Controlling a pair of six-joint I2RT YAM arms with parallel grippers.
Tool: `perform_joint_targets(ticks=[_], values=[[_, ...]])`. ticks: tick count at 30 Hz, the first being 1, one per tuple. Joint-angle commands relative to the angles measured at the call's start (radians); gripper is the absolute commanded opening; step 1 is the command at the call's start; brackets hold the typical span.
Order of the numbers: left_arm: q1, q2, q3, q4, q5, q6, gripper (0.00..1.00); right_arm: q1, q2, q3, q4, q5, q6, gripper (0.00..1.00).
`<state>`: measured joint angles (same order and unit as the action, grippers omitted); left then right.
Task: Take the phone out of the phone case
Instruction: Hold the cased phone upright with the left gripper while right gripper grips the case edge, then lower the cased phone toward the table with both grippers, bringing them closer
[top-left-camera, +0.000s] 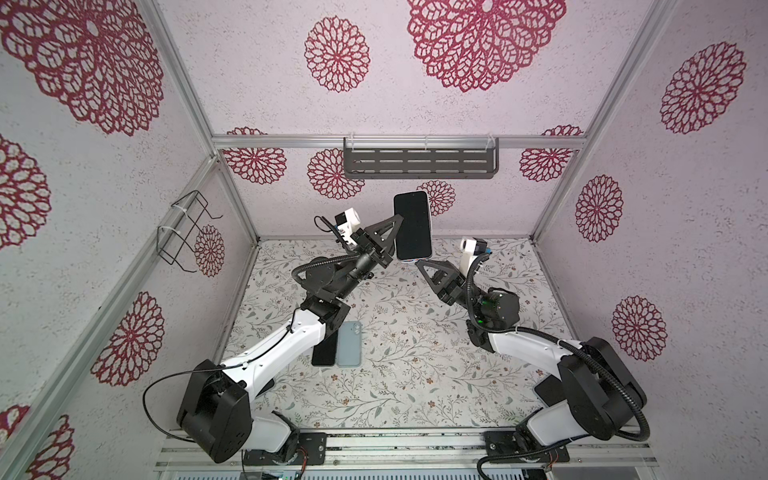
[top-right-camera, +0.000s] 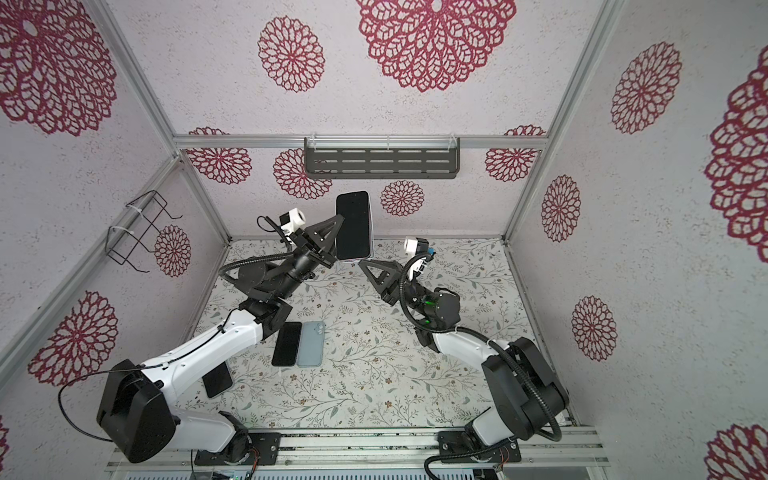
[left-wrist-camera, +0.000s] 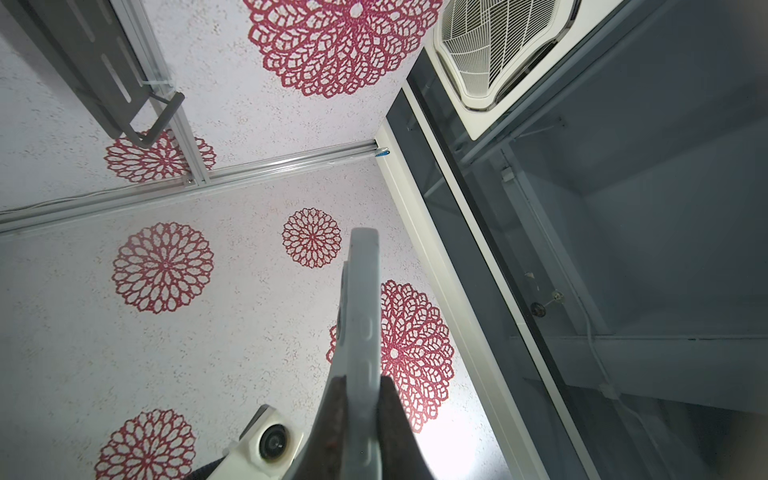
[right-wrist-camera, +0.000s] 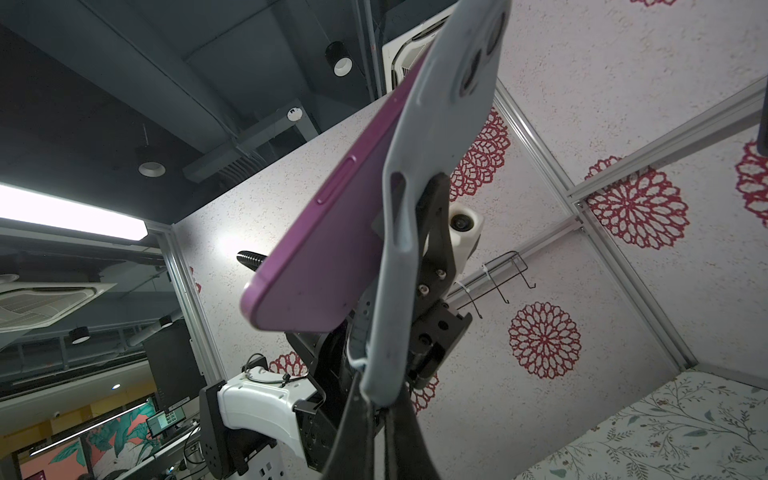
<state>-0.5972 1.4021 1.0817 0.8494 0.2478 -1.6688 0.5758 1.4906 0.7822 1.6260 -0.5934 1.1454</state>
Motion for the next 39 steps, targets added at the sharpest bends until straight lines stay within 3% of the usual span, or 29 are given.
perform_joint_targets(ticks=[1,4,17,26,31,39], values=[[-0.028,-0.074,-0.003,-0.036,0.099,0.044,0.00,-0.016,-0.025,-0.006,0.059,0.038,0.039,0.19],[-0.021,-0.077,-0.014,-0.056,0.103,0.057,0.00,-0.028,-0.029,-0.030,0.058,0.057,0.079,0.25],[-0.021,-0.099,-0.039,-0.203,0.118,0.159,0.00,-0.063,0.006,-0.059,0.060,0.072,0.198,0.28],[0.005,-0.102,-0.111,-0.274,0.067,0.227,0.00,-0.063,-0.009,-0.140,0.052,0.041,0.291,0.02],[-0.002,-0.052,-0.160,-0.285,0.052,0.284,0.00,-0.063,-0.082,-0.228,-0.096,0.030,0.248,0.00],[-0.056,0.069,-0.206,-0.283,0.047,0.363,0.43,-0.061,-0.230,-0.308,-0.545,0.036,0.059,0.00]])
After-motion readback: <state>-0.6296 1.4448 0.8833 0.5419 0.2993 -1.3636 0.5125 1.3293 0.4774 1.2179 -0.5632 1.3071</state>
